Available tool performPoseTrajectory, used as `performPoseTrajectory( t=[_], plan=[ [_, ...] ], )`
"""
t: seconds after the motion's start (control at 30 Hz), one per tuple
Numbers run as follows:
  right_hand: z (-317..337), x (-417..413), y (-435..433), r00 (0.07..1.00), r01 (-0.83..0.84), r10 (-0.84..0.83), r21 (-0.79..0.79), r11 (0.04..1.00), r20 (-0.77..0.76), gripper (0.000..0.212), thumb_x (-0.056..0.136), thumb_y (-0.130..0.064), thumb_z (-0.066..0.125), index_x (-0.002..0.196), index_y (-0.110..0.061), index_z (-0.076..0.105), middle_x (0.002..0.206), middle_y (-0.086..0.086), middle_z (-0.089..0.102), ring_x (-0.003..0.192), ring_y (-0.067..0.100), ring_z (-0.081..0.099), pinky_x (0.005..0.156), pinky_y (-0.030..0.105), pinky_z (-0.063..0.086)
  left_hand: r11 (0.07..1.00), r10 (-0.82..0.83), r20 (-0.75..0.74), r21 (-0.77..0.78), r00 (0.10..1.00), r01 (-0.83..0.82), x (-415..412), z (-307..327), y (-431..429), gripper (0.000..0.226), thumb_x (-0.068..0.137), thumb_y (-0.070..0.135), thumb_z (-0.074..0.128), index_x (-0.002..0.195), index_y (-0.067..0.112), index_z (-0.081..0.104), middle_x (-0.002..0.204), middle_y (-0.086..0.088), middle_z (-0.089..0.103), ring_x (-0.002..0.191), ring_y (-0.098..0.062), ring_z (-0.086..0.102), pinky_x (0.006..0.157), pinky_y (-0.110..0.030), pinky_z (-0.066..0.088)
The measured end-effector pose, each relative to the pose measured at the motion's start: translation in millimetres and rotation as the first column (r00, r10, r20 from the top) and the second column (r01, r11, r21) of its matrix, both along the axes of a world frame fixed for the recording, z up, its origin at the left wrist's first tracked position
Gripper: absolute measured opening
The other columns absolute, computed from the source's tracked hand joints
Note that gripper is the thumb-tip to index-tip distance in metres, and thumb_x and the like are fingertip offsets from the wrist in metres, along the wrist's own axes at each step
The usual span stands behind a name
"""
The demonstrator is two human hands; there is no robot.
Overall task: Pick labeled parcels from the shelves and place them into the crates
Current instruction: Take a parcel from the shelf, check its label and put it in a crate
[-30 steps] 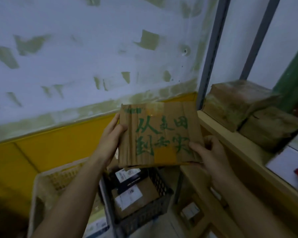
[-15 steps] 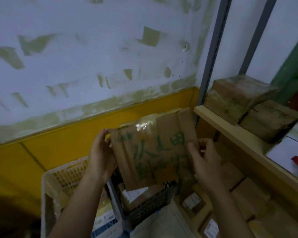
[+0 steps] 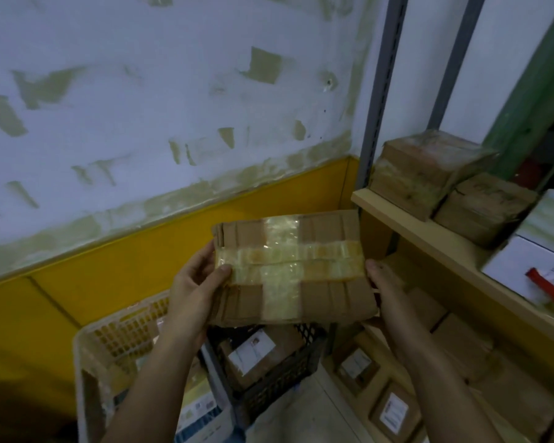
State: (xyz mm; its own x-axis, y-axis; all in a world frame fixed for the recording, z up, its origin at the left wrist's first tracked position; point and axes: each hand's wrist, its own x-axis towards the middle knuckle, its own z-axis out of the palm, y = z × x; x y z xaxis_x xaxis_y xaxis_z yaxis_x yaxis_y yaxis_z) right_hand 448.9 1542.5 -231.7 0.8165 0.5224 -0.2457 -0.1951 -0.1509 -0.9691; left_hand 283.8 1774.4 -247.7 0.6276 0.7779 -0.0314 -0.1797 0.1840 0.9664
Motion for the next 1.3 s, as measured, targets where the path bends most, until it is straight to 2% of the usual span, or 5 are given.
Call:
performPoseTrajectory(
  t=[0.23, 0.57, 0.7, 0.9, 1.3],
  plan=[
    [-14, -9, 11, 0.996, -0.006, -0.002, 0.095, 0.995, 0.084, 0.051, 0.094, -0.011, 0.059, 0.132, -0.043, 0.051, 0.122, -0.015, 0.066, 0.11, 0.016, 0.066, 0.093, 0.049, 0.056, 0.98, 0.01, 0.033, 0.196, 0.999, -0.017, -9, 3, 2, 0.008, 0.1, -0.003, 0.053, 0.099, 0.005, 0.054, 0.098, 0.005, 0.072, 0.092, -0.012, 0.07, 0.072, -0.034, 0.057],
    [-24, -17, 26, 0.994, 0.104, -0.097, 0.23, 0.968, -0.045, 0.029, 0.104, -0.042, 0.048, 0.117, -0.018, 0.055, 0.119, 0.005, 0.063, 0.109, 0.023, 0.064, 0.078, 0.039, 0.05, 0.988, 0.04, -0.027, 0.149, 0.999, -0.035, -15, -16, 20, 0.044, 0.096, 0.019, 0.065, 0.066, 0.011, 0.033, 0.101, -0.008, 0.068, 0.107, -0.017, 0.066, 0.073, -0.041, 0.045],
    [-28, -25, 33, 0.987, 0.114, -0.129, 0.153, 0.982, 0.097, 0.035, 0.092, -0.048, 0.06, 0.118, -0.027, 0.053, 0.119, -0.005, 0.063, 0.101, 0.008, 0.066, 0.076, 0.028, 0.052, 0.988, 0.018, -0.058, 0.154, 0.998, -0.009, -16, -20, 27, 0.025, 0.088, 0.015, 0.072, 0.09, 0.002, 0.051, 0.118, -0.01, 0.066, 0.11, -0.026, 0.067, 0.073, -0.047, 0.058],
    [-41, -3, 10, 0.976, 0.073, -0.094, 0.11, 0.991, 0.196, 0.024, 0.104, -0.022, 0.053, 0.125, -0.026, 0.063, 0.112, -0.008, 0.071, 0.101, 0.007, 0.068, 0.075, 0.013, 0.052, 0.895, -0.406, -0.334, -0.335, 0.851, 0.296, -10, -44, 42, 0.121, 0.058, 0.082, 0.076, 0.155, 0.055, 0.01, 0.149, 0.003, 0.046, 0.098, -0.031, 0.073, 0.079, -0.057, 0.06],
    [-132, 59, -69, 0.933, 0.357, -0.355, -0.036, 0.933, 0.063, 0.023, 0.104, -0.017, 0.054, 0.126, -0.012, 0.059, 0.106, -0.004, 0.069, 0.094, 0.009, 0.072, 0.07, 0.015, 0.055, 0.799, -0.514, -0.384, -0.539, 0.767, 0.266, 76, -137, -58, 0.04, 0.097, 0.032, 0.06, 0.133, 0.018, 0.049, 0.122, -0.014, 0.065, 0.106, -0.037, 0.066, 0.079, -0.054, 0.059]
  ],
)
